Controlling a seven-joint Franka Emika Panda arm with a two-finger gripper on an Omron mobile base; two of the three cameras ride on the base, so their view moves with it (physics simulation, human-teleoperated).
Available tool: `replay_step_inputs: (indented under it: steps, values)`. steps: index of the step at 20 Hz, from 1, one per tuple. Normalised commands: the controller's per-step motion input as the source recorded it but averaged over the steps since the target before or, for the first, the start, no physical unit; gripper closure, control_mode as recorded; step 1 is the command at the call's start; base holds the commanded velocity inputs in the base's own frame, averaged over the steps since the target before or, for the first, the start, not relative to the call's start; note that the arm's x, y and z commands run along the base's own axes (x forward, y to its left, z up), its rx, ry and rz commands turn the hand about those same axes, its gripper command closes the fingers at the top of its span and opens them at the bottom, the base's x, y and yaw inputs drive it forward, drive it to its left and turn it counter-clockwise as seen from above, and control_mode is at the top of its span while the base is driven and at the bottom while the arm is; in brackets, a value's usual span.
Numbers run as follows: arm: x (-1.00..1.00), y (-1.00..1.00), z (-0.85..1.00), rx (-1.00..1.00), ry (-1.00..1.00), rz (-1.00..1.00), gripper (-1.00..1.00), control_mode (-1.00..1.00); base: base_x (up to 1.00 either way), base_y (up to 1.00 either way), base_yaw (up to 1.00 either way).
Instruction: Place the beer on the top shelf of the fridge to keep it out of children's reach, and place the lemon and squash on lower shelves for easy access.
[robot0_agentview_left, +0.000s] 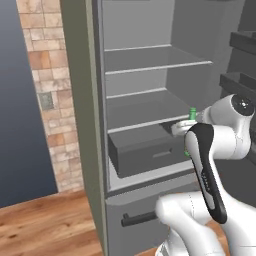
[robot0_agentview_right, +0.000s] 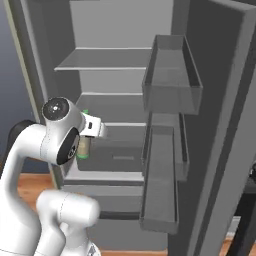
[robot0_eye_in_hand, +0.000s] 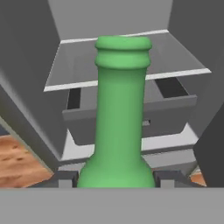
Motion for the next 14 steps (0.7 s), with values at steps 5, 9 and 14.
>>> replay_step_inputs:
  steps: [5,9,14]
  values:
    - [0.00,0.00,0.00,0.00,0.00,0.00,1.00,1.00,0.70,-0.12,0.01]
    - [0.00,0.00,0.00,0.00,0.00,0.00,1.00,1.00,0.53,-0.30,0.04]
    - [0.17,-0.32,0.18,0.01,-0.04,0.09,1.00,-1.00,0.00,0.00,0.00]
